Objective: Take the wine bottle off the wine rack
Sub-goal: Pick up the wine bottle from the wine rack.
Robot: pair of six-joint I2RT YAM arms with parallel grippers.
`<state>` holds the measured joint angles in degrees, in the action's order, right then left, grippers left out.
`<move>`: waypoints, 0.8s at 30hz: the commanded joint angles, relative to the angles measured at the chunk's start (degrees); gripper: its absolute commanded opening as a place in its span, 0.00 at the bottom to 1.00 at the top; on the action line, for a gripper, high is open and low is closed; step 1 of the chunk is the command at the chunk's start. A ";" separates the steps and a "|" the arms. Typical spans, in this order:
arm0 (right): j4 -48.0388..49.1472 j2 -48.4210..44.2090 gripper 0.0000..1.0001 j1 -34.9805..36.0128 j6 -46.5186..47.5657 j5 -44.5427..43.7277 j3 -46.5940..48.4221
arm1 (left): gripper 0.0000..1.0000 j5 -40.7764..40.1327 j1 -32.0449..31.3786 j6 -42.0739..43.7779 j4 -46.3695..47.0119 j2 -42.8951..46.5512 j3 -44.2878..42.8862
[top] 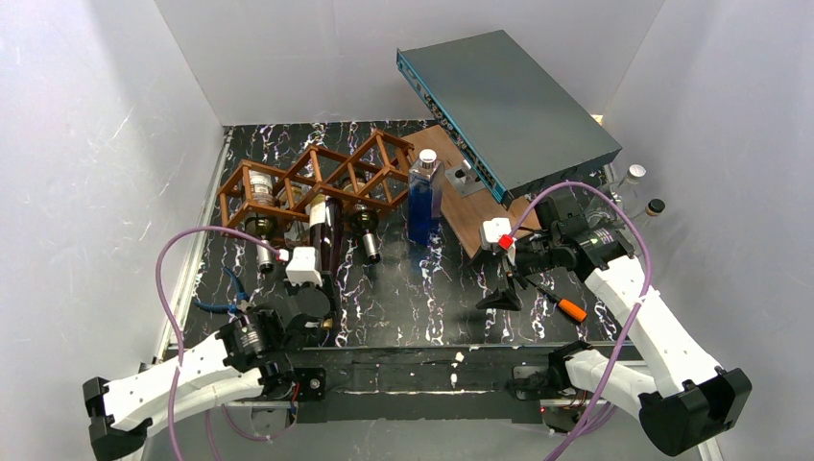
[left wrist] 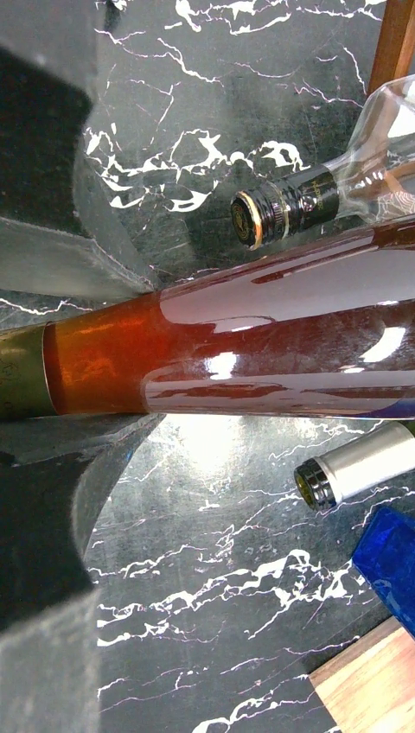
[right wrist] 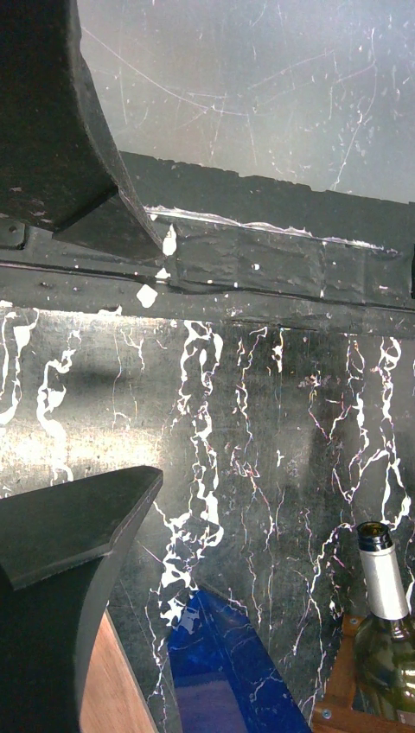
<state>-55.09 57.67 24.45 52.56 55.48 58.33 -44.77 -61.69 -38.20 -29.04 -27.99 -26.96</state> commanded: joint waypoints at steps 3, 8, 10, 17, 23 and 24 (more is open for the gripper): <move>0.17 -1.16 0.98 -0.19 0.62 1.40 0.17 | 0.00 -5.06 -1.28 0.76 7.23 4.11 -5.30; 0.12 -1.24 0.98 -0.19 0.62 1.47 0.22 | 0.00 -3.69 -1.33 0.08 3.76 5.57 -6.80; 0.10 -1.26 0.98 -0.15 0.60 1.47 0.36 | 0.00 -3.13 -1.33 -0.18 2.61 6.19 -7.28; -0.01 -1.08 0.98 -0.19 0.57 1.71 0.47 | 0.00 -1.04 -1.33 -1.38 0.09 7.92 -8.34; -1.04 -0.25 0.98 -0.12 1.06 2.32 1.12 | 0.00 0.39 -1.33 -2.82 -2.02 8.62 -9.25; -1.70 -0.02 0.98 -0.10 1.63 2.42 1.37 | 0.00 0.52 -1.33 -3.02 -2.11 8.83 -9.23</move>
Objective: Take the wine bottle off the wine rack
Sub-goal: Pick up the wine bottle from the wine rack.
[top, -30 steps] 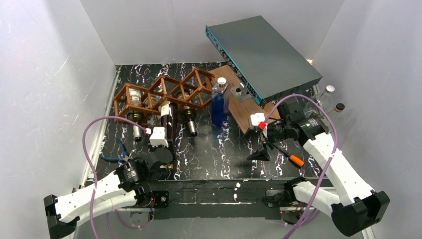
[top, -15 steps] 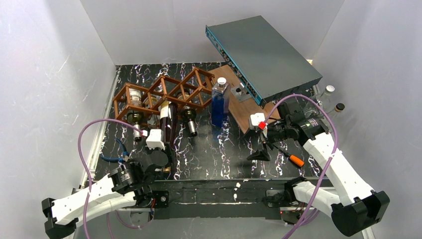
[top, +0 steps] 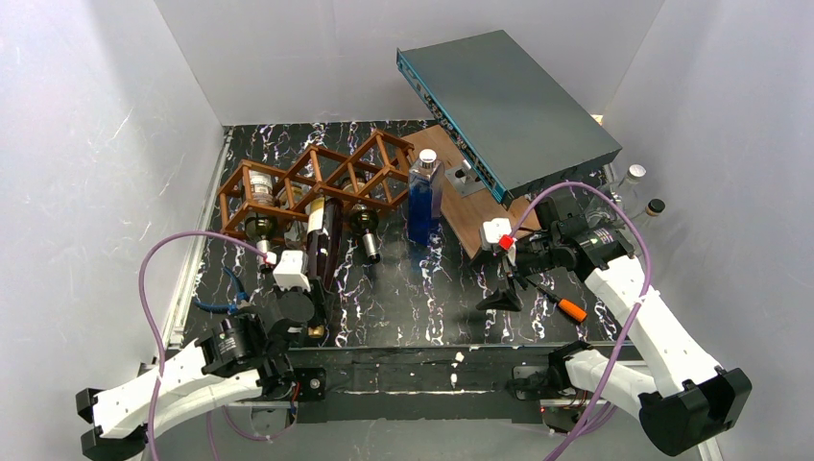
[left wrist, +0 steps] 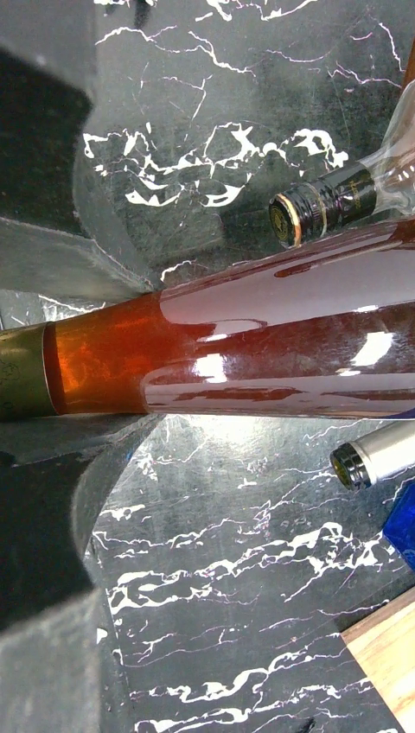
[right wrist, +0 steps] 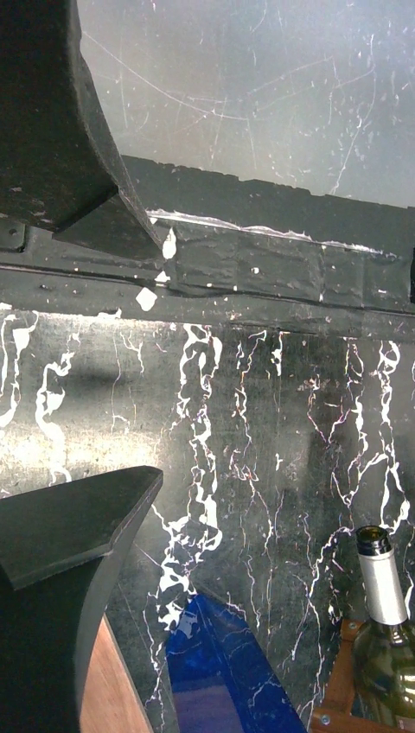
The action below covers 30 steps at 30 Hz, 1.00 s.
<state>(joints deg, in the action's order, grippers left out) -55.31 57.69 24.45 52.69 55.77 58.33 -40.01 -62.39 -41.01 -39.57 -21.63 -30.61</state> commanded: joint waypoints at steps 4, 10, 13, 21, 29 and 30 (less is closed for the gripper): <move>-3.81 1.55 0.98 1.78 3.82 2.23 2.94 | 0.00 -4.18 -0.63 -1.00 8.28 2.78 -5.28; -0.09 6.11 0.99 16.05 0.57 -9.53 6.38 | 0.00 -4.50 -0.63 -2.08 8.41 1.52 -5.40; -0.94 10.31 0.98 21.50 0.83 -14.41 10.14 | 0.00 -4.81 -0.64 -2.37 8.55 1.91 -5.42; 1.31 22.02 0.98 32.91 -0.35 -24.67 22.04 | 0.00 -4.74 -0.63 -3.06 9.02 1.69 -4.95; 10.35 29.90 0.98 36.46 9.07 -33.58 31.73 | 0.00 -5.09 -0.63 -2.85 8.99 1.02 -5.31; 11.45 31.33 0.98 36.44 8.34 -33.69 33.53 | 0.00 -5.12 -0.63 -2.84 8.99 1.00 -5.35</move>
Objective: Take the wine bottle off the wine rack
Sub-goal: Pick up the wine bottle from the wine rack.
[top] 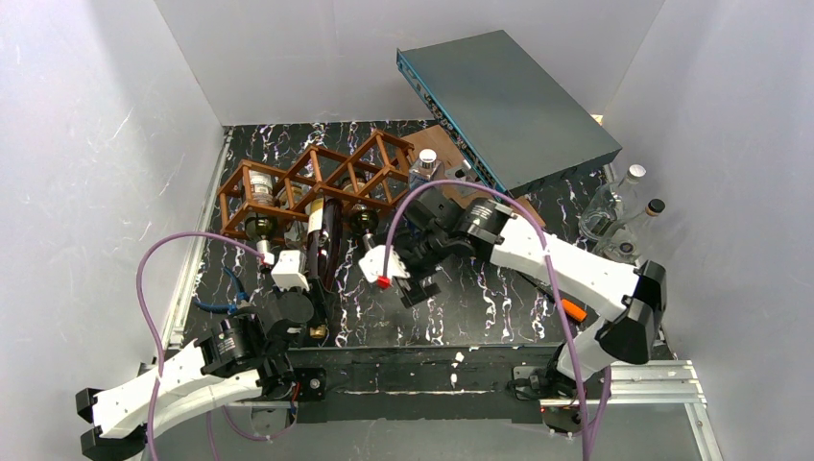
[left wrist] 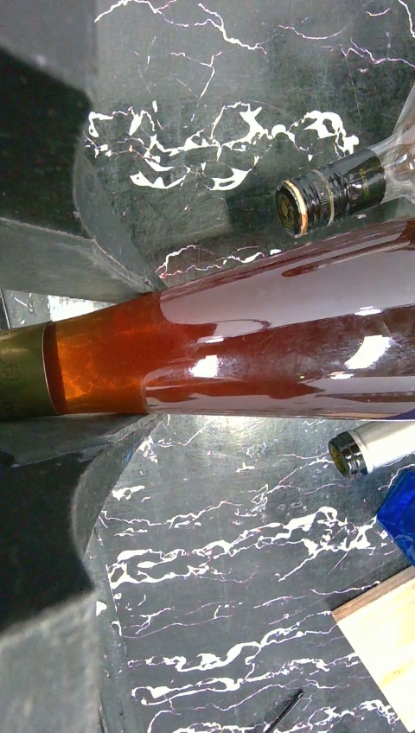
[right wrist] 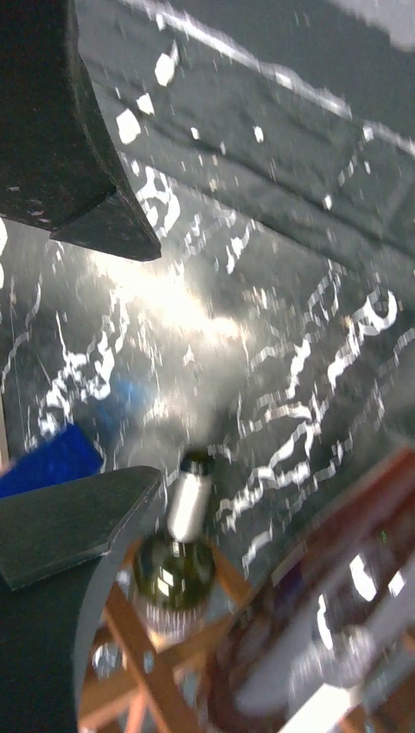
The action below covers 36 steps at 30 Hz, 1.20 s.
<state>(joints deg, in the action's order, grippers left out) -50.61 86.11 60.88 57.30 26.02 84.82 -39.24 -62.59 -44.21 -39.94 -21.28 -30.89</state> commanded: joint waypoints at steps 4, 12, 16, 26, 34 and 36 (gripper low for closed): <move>14.53 7.61 0.98 -0.06 -10.50 -1.05 11.03 | 0.00 -6.19 -0.43 0.48 9.44 0.52 -5.13; 36.48 10.05 0.98 -0.66 -59.54 -11.17 8.43 | 0.00 -6.46 -0.43 0.83 9.53 1.15 -4.14; 37.24 12.21 0.98 -0.75 -78.15 -24.76 9.71 | 0.00 -6.52 -0.43 0.92 9.45 2.07 -3.78; 39.03 19.66 0.98 -2.48 -99.54 -22.68 10.12 | 0.00 -6.22 -0.43 1.23 9.53 1.41 -4.76; 41.79 24.10 0.98 -3.22 -107.40 -20.95 10.97 | 0.00 -5.50 -0.43 1.23 9.81 1.20 -4.97; 42.27 25.28 0.99 -3.36 -108.80 -20.70 11.37 | 0.00 -5.30 -0.47 1.29 9.96 1.16 -5.04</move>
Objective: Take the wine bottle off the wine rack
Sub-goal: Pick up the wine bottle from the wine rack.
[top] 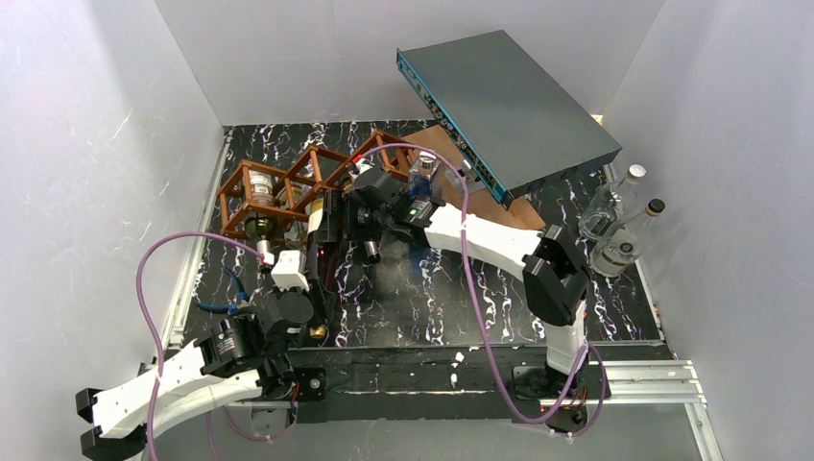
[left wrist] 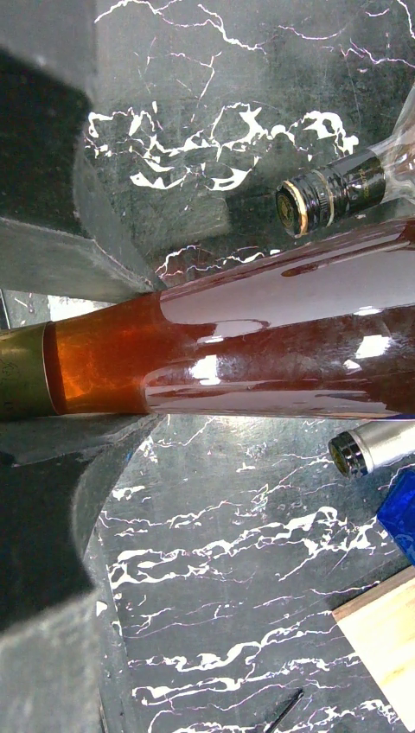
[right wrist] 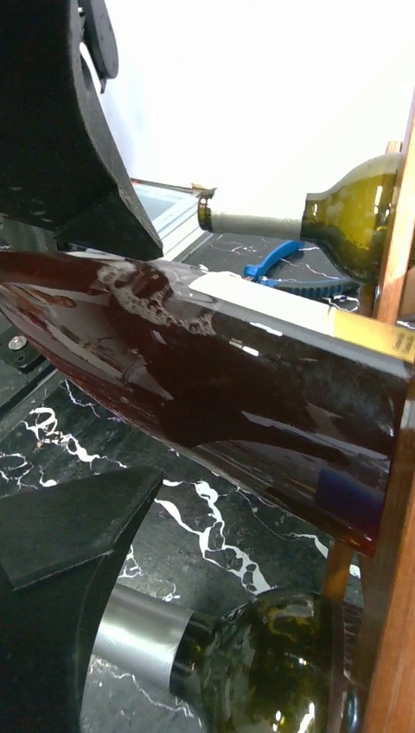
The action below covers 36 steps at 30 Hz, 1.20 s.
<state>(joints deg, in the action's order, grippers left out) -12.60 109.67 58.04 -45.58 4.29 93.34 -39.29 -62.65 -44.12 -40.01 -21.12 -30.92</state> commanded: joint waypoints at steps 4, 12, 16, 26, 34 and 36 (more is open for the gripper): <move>5.79 3.56 0.98 -0.82 -8.26 1.77 3.60 | 0.00 -4.59 -0.38 1.23 10.47 0.51 -5.28; 9.25 7.27 0.94 -0.91 -10.94 5.32 5.50 | 0.00 -3.28 -0.36 0.79 11.09 -0.06 -5.77; 11.59 7.42 0.84 -0.91 -11.45 7.49 4.76 | 0.00 -2.88 -0.37 0.92 11.01 0.46 -6.40; 12.07 4.54 0.76 -0.84 -10.46 8.00 4.59 | 0.00 -0.34 -0.37 1.82 10.62 -2.22 -10.10; 14.04 3.58 0.73 -0.36 -10.76 9.29 4.48 | 0.00 0.57 -0.37 1.27 8.22 -1.87 -12.64; 14.07 3.41 0.73 -0.07 -10.90 9.51 4.56 | 0.00 0.90 -0.37 1.19 7.65 -1.88 -13.29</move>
<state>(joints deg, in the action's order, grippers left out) -7.27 116.25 56.31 -57.95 11.84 96.14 -37.87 -62.30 -44.40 -44.64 -24.95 -36.56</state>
